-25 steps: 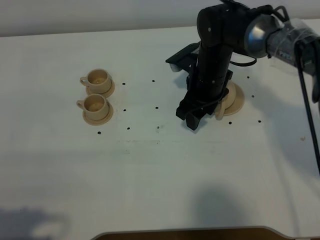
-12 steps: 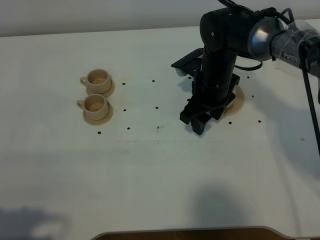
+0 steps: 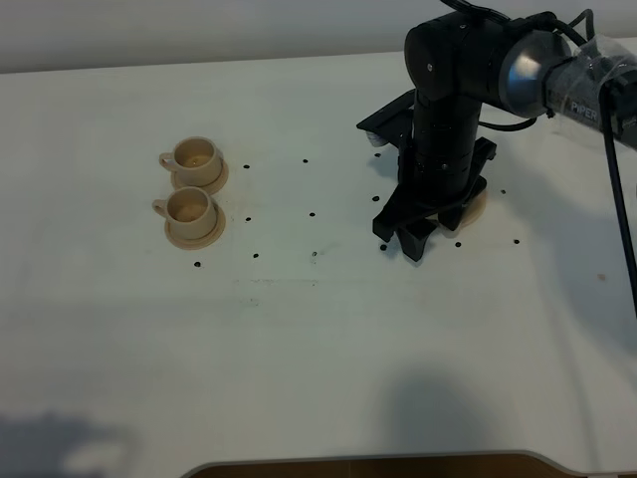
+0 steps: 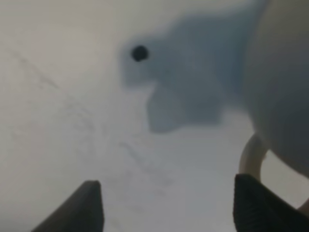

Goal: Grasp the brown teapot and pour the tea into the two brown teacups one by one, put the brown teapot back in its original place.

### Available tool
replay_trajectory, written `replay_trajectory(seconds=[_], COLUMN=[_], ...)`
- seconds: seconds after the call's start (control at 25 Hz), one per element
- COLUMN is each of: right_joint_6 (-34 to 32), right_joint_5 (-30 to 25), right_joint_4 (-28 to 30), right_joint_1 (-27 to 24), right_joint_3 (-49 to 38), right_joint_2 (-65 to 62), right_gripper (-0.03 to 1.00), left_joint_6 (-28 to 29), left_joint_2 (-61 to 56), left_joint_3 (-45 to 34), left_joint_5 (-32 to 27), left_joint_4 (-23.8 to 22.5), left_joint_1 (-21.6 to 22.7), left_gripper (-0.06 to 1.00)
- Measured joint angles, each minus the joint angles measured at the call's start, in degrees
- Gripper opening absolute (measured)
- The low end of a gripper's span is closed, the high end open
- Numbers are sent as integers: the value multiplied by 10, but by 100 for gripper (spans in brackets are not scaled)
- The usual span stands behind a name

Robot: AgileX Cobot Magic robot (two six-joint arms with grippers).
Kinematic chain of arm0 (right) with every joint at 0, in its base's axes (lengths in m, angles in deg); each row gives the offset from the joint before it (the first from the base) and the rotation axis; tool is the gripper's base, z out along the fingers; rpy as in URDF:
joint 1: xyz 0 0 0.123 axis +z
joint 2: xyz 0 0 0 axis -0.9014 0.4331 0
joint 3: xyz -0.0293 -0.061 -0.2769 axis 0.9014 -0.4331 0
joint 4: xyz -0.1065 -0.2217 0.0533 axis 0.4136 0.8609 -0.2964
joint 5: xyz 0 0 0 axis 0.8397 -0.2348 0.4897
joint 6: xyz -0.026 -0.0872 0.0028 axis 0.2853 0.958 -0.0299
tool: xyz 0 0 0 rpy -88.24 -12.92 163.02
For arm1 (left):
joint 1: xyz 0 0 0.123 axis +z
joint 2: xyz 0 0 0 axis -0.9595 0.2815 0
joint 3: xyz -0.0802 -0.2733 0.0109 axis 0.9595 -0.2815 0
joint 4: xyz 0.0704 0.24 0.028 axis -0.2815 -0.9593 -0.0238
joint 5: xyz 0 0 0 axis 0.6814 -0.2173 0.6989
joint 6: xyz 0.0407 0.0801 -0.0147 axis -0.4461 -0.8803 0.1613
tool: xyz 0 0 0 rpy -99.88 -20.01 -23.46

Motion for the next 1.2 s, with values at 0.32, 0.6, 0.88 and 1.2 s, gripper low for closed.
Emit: replay_trajectory(seconds=[0.32,0.6,0.88,1.2], right_joint_6=[-6,-88,-184,-192], right_joint_5=[0,1,0,0], right_joint_4=[-55,-36,23,-5], right_joint_1=[-1,4,-21,-75], right_joint_3=[-1,-4,-4,-4], right_joint_2=[-3,-67,-72,-43], right_gripper=[58,58,58,57], left_joint_6=[0,0,0,0], left_joint_2=[0,0,0,0], left_joint_3=[0,0,0,0], left_joint_5=[0,0,0,0], left_joint_4=[0,0,0,0], left_joint_1=[0,0,0,0], left_gripper=[46,46,46,46])
